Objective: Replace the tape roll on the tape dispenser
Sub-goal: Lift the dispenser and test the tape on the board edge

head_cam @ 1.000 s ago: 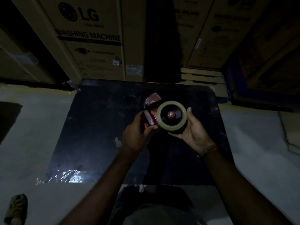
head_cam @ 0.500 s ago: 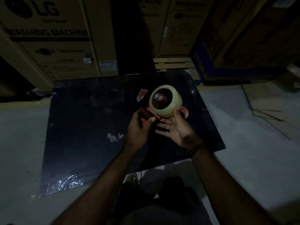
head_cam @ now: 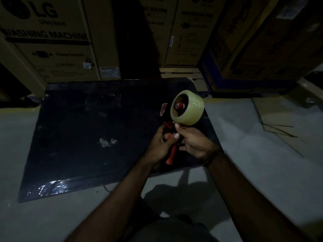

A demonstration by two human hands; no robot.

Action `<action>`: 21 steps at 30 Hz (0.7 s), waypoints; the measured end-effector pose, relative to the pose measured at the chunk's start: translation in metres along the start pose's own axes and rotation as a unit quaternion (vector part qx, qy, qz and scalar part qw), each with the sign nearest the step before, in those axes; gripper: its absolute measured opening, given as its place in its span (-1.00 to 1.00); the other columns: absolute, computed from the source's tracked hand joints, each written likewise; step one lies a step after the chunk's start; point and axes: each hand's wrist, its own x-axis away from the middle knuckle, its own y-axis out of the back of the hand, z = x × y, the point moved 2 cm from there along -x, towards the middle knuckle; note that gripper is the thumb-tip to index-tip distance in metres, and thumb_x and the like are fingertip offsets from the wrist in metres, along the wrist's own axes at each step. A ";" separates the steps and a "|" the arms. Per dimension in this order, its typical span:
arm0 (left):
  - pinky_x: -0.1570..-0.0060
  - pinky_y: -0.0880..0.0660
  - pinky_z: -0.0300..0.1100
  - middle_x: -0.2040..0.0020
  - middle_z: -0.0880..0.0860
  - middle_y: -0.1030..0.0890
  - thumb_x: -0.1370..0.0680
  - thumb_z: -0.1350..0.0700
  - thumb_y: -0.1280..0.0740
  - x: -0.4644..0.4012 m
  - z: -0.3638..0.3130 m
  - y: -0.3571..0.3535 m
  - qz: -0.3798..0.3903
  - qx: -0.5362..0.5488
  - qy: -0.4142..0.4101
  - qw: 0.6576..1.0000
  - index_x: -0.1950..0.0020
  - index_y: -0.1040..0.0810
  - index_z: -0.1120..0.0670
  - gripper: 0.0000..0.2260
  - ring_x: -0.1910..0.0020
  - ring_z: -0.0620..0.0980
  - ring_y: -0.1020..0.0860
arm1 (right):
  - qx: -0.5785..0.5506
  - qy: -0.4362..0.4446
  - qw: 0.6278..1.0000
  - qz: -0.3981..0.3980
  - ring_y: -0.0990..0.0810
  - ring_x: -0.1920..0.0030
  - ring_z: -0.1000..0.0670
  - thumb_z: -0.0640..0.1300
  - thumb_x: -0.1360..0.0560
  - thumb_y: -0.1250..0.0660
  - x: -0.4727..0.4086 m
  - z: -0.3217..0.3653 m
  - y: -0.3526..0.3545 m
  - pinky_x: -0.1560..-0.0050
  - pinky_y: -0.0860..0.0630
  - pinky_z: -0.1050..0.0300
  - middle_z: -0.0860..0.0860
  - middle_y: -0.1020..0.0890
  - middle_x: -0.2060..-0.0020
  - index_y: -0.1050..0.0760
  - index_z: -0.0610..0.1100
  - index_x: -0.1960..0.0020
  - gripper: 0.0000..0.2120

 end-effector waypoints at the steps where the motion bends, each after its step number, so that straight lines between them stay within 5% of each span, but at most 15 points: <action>1: -0.18 -0.63 -0.10 -0.27 0.22 -0.66 -0.65 0.16 -0.40 0.003 0.004 -0.007 0.005 0.002 0.009 1.000 -0.52 -0.38 0.05 -0.55 -0.28 0.13 -0.65 | -0.003 -0.016 1.000 0.004 -0.69 -0.23 -0.05 0.09 -0.70 -0.24 0.004 -0.004 0.008 -0.32 -0.53 -0.15 -0.03 -0.76 -0.12 -0.63 -0.05 -0.26 -0.69; 5: -0.18 -0.65 -0.08 -0.29 0.22 -0.61 -0.60 0.23 -0.45 0.013 0.019 -0.022 0.035 -0.039 0.023 0.998 -0.52 -0.28 0.06 -0.44 -0.30 0.12 -0.62 | -0.066 -0.037 0.997 0.005 -0.67 -0.27 -0.12 -0.02 -0.71 -0.24 0.016 -0.027 0.027 -0.50 -0.41 -0.29 -0.10 -0.74 -0.16 -0.63 -0.07 -0.29 -0.73; 7: -0.10 -0.64 -0.20 -0.23 0.10 -0.62 -0.58 0.24 -0.48 0.016 0.024 -0.023 0.082 -0.107 0.035 0.990 -0.50 -0.29 0.09 -0.43 -0.20 -0.08 -0.66 | -0.094 -0.031 0.995 -0.003 -0.66 -0.28 -0.17 -0.07 -0.71 -0.21 0.023 -0.040 0.033 -0.48 -0.43 -0.32 -0.18 -0.72 -0.22 -0.60 -0.12 -0.30 -0.73; 11: 0.26 -0.54 -0.45 -0.03 -0.04 -0.66 -0.72 -0.08 -0.22 0.021 0.019 -0.020 0.036 -0.145 0.104 0.983 -0.28 -0.52 0.05 -0.74 0.13 -0.21 -0.70 | -0.151 0.001 0.988 -0.001 -0.67 -0.24 -0.19 -0.17 -0.74 -0.14 0.034 -0.066 0.049 0.06 -0.69 -0.04 -0.14 -0.71 -0.04 -0.46 -0.23 -0.43 -0.69; 13: 0.24 -0.60 -0.32 -0.04 0.03 -0.74 -0.67 -0.36 0.06 0.018 0.021 -0.013 0.013 -0.063 0.178 0.982 -0.17 -0.60 -0.06 -0.44 0.15 -0.16 -0.74 | -0.159 0.003 0.987 -0.005 -0.62 -0.30 -0.23 -0.19 -0.74 -0.15 0.037 -0.081 0.058 0.11 -0.65 0.00 -0.13 -0.64 -0.02 -0.41 -0.23 -0.47 -0.67; 16: -0.03 -0.61 -0.03 -0.19 0.16 -0.71 -0.49 -0.58 0.20 0.003 0.036 -0.008 0.050 0.023 0.289 0.956 -0.26 -0.61 0.04 -0.09 -0.14 0.13 -0.69 | -0.136 -0.010 0.991 0.014 -0.69 -0.09 -0.14 -0.16 -0.73 -0.18 0.042 -0.108 0.064 -0.12 -0.51 -0.13 -0.11 -0.64 0.05 -0.45 -0.18 -0.41 -0.71; 18: -0.23 -0.55 0.06 -0.24 0.18 -0.67 -0.50 -0.58 0.17 -0.011 0.049 -0.010 0.062 0.044 0.323 0.943 -0.23 -0.61 0.07 -0.10 -0.25 0.19 -0.61 | -0.151 -0.010 0.988 0.019 -0.68 0.00 -0.08 -0.18 -0.71 -0.20 0.047 -0.127 0.067 -0.10 -0.57 -0.06 -0.12 -0.65 0.04 -0.47 -0.23 -0.42 -0.69; 21: -0.08 -0.66 0.00 -0.15 0.14 -0.68 -0.65 -0.39 -0.06 -0.022 0.064 -0.017 0.051 0.036 0.331 0.941 -0.22 -0.61 0.12 -0.36 -0.13 0.10 -0.65 | -0.152 -0.023 0.988 0.016 -0.66 0.02 -0.07 -0.20 -0.71 -0.21 0.058 -0.151 0.070 -0.08 -0.59 -0.01 -0.13 -0.67 0.05 -0.47 -0.30 -0.43 -0.66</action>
